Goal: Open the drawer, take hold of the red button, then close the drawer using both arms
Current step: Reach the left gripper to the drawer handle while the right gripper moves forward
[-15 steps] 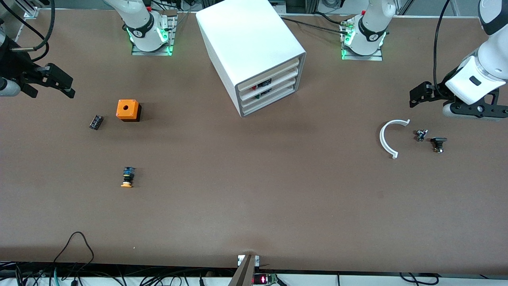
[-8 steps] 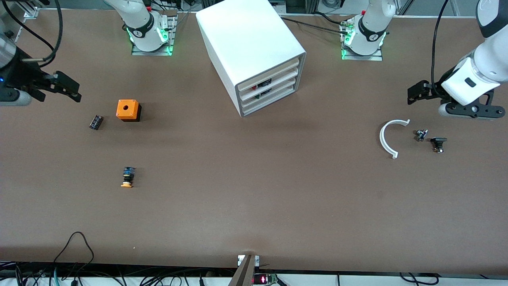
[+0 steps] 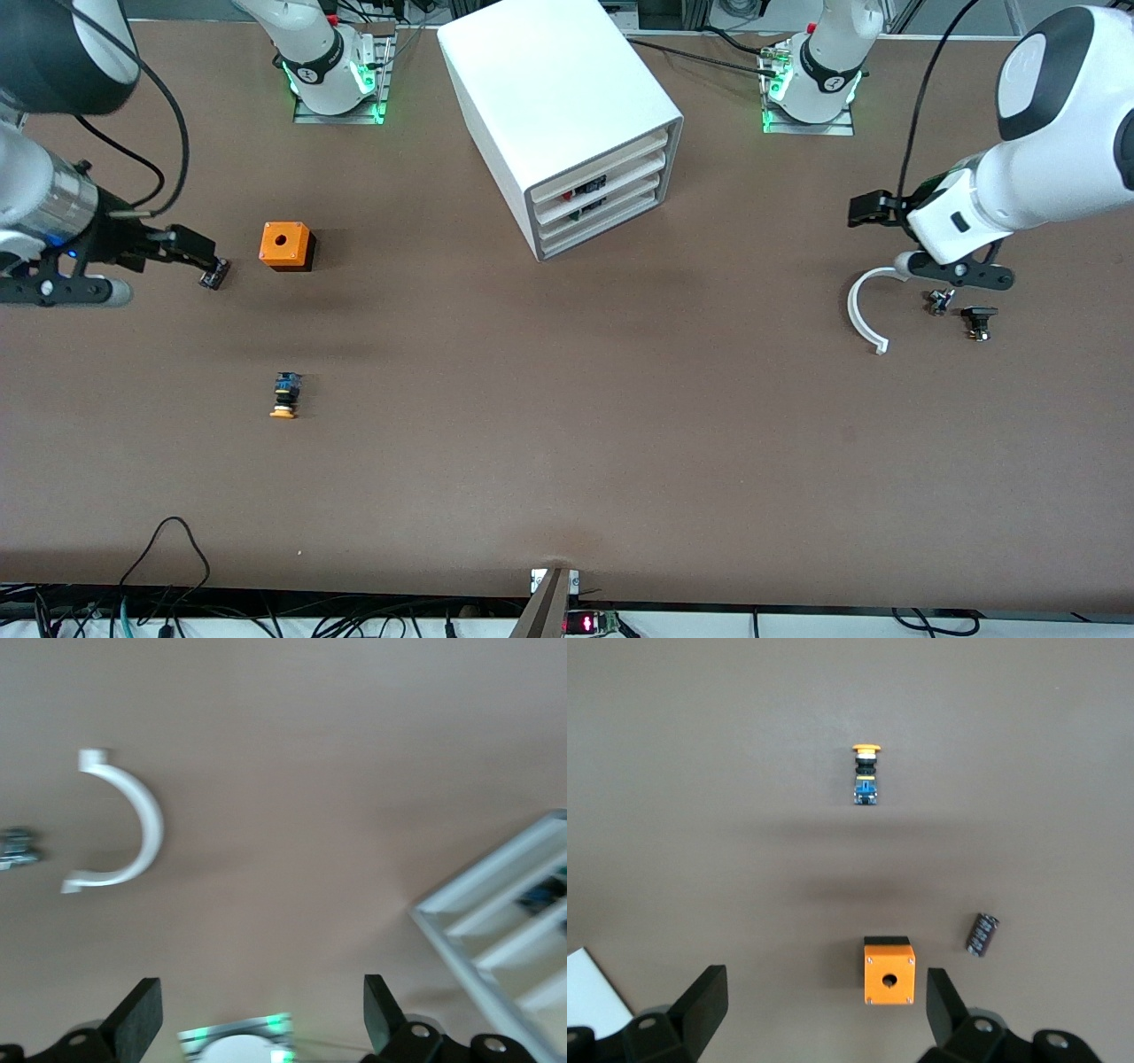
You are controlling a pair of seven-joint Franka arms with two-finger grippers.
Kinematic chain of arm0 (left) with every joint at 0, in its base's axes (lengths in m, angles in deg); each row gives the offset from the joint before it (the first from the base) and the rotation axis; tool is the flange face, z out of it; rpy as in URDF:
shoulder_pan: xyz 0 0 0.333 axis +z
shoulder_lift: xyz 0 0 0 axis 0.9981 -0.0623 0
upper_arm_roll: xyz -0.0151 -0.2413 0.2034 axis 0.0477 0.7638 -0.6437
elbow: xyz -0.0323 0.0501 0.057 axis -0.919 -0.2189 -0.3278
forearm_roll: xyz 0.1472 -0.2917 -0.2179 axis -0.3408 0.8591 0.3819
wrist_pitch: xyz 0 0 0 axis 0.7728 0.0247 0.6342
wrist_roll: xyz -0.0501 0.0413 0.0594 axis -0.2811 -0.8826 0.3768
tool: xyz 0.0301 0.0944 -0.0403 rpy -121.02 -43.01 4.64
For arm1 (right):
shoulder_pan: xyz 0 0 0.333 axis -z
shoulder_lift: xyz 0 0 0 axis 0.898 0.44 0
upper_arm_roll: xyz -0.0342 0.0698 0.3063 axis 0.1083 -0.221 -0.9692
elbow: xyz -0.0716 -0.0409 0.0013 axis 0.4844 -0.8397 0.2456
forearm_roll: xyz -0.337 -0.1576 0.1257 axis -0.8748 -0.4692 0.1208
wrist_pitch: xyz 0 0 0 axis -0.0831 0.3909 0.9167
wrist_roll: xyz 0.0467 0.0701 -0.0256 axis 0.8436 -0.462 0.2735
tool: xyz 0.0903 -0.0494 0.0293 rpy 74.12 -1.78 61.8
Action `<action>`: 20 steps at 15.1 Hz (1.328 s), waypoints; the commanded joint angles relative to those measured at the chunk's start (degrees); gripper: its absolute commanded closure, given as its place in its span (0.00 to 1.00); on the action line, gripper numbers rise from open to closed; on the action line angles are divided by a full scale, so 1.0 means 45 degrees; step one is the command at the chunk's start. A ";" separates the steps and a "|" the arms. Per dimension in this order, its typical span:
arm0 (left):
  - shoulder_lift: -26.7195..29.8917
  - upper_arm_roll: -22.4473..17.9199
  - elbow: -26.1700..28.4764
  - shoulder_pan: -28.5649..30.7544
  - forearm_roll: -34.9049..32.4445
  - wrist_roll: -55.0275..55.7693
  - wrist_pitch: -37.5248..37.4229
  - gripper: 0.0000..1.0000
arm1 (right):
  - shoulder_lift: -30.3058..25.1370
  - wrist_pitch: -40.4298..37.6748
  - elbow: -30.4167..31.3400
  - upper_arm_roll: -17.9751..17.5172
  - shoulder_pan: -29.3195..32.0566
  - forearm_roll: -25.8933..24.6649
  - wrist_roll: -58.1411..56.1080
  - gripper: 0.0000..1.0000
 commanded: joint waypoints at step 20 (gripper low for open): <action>-0.4089 0.2294 0.6457 -0.0263 1.3268 -1.2998 0.2354 0.23 | 0.3279 0.2890 -0.0287 -0.0077 -0.1342 0.0007 0.1886 0.01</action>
